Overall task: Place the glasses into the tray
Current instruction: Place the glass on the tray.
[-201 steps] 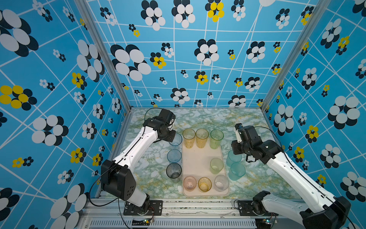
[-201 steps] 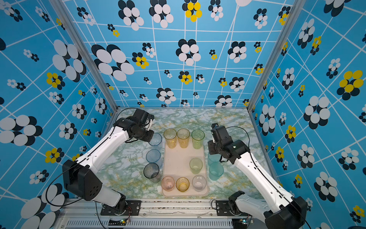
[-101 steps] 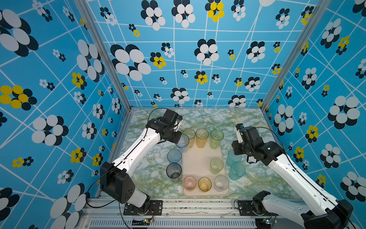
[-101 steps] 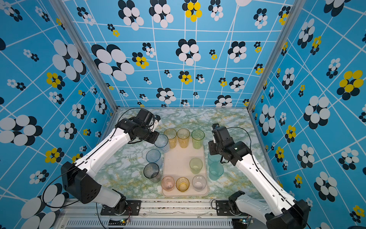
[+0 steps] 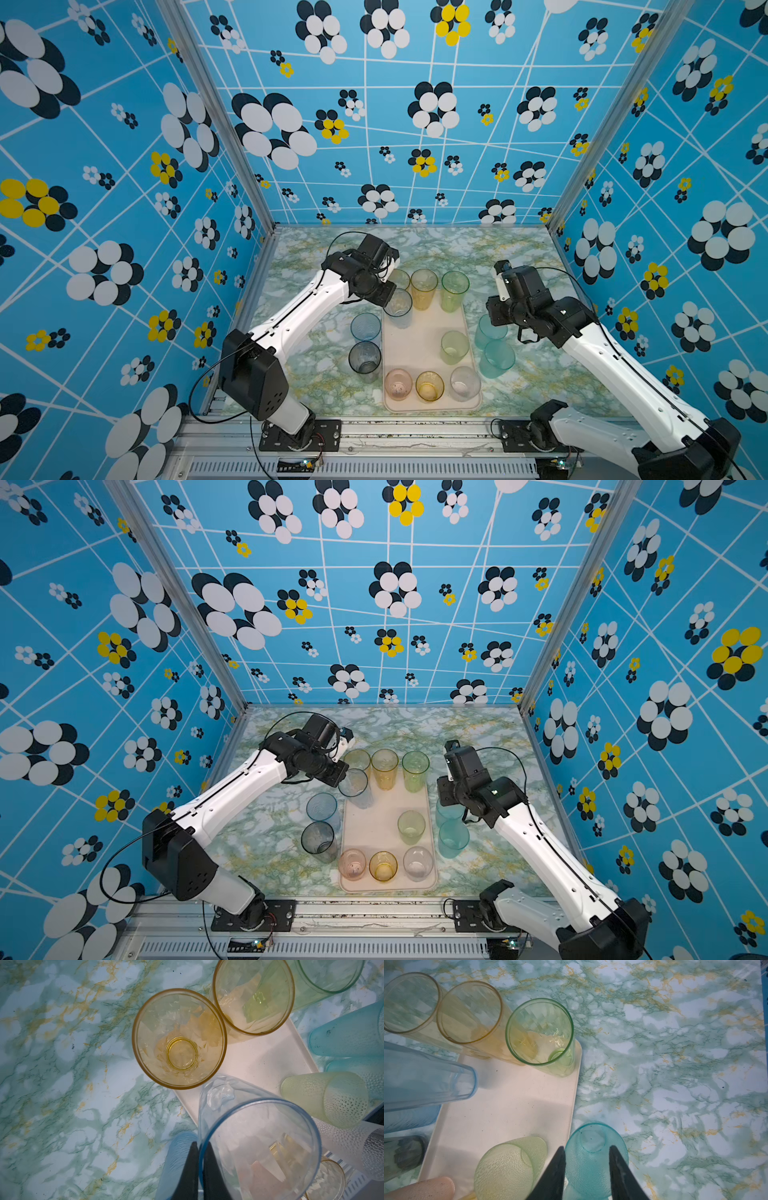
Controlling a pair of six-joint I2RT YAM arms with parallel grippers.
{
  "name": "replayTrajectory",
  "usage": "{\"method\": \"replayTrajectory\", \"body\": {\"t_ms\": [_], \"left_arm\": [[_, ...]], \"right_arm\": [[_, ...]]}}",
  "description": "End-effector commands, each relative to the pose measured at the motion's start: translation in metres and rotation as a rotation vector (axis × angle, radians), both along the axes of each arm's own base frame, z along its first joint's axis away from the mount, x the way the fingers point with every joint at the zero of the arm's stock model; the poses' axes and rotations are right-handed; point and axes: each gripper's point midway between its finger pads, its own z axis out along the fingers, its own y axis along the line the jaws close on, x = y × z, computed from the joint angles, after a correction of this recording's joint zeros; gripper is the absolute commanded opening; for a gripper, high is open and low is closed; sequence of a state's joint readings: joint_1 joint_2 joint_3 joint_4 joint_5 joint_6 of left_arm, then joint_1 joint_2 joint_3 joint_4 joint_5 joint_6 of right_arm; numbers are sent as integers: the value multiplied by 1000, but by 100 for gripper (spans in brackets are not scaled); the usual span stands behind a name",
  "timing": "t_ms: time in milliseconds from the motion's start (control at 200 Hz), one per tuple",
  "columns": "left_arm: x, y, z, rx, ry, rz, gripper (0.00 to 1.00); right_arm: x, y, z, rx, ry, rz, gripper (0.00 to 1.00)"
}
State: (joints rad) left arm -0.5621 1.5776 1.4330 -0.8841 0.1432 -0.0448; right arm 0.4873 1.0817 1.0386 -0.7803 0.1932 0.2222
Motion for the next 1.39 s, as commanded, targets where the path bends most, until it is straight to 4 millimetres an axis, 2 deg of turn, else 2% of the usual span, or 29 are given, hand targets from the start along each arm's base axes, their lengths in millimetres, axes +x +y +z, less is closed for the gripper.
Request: {"method": "replayTrajectory", "body": {"t_ms": [0, 425, 695, 750, 785, 1390], "left_arm": [[6, -21, 10, -41, -21, -32, 4], [17, -52, -2, 39, -36, -111, 4], [26, -78, -1, 34, -44, -165, 4], [25, -84, 4, 30, -53, -180, 4], [26, -88, -2, 41, -40, -189, 4], [14, -130, -21, 96, 4, -311, 4]], "right_arm": [[-3, -2, -4, 10, 16, -6, 38], [-4, -1, -7, 3, 27, 0, 38], [-5, -4, -7, -10, 24, -1, 38], [-5, -5, -7, -11, 27, -3, 38], [-5, -5, -7, -12, 26, -1, 38], [-6, -10, -8, -29, 28, 3, 40]]}}
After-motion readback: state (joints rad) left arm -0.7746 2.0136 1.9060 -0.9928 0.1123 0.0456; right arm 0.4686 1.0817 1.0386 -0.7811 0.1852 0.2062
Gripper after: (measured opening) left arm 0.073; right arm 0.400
